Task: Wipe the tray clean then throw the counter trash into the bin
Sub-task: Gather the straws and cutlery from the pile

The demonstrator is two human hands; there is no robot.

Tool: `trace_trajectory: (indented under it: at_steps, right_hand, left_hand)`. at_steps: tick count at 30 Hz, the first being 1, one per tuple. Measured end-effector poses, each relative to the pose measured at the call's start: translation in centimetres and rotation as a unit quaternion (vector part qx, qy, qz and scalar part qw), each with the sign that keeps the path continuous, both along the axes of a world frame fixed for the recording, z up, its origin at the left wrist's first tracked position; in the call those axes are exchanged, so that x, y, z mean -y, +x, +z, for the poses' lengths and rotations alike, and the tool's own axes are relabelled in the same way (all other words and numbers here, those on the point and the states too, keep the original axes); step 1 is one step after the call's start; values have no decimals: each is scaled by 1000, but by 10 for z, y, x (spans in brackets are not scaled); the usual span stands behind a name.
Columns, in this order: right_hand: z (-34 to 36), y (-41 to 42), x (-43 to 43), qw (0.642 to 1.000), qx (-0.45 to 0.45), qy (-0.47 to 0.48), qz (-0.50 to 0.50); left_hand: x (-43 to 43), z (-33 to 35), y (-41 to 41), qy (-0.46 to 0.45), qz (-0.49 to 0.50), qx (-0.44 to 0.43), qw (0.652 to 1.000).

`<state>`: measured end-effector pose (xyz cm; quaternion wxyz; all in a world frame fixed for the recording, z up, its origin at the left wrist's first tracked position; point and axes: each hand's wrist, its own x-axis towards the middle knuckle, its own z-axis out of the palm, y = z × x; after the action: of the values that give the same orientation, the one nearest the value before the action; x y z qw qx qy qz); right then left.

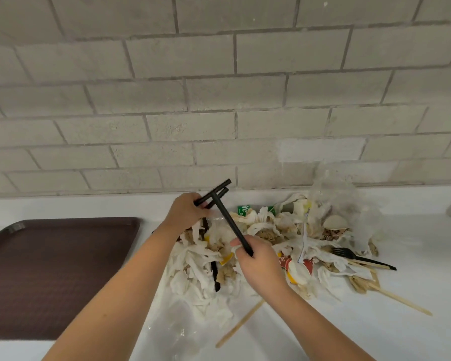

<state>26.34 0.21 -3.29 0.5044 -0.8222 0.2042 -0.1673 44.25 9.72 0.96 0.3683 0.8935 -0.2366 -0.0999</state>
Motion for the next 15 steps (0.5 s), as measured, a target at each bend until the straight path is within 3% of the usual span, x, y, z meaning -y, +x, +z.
trace_trajectory:
  at_steps: [4,9,12,15]
  right_hand:
    - [13,23,-6,999,34,-13,-9]
    - [28,66,-11,998,49,16,-25]
    - [25,96,-8,999,2,-30,-27]
    - [14,128,-5,987,-108,-115,-9]
  left_hand:
    - [-17,22,1,-113,61,1,992]
    - [-37,35,-5,-264,130,-79,952]
    - [-55,32,-5,-325,163,-97,926]
    - [-74,29,0,-383,182,-96,901]
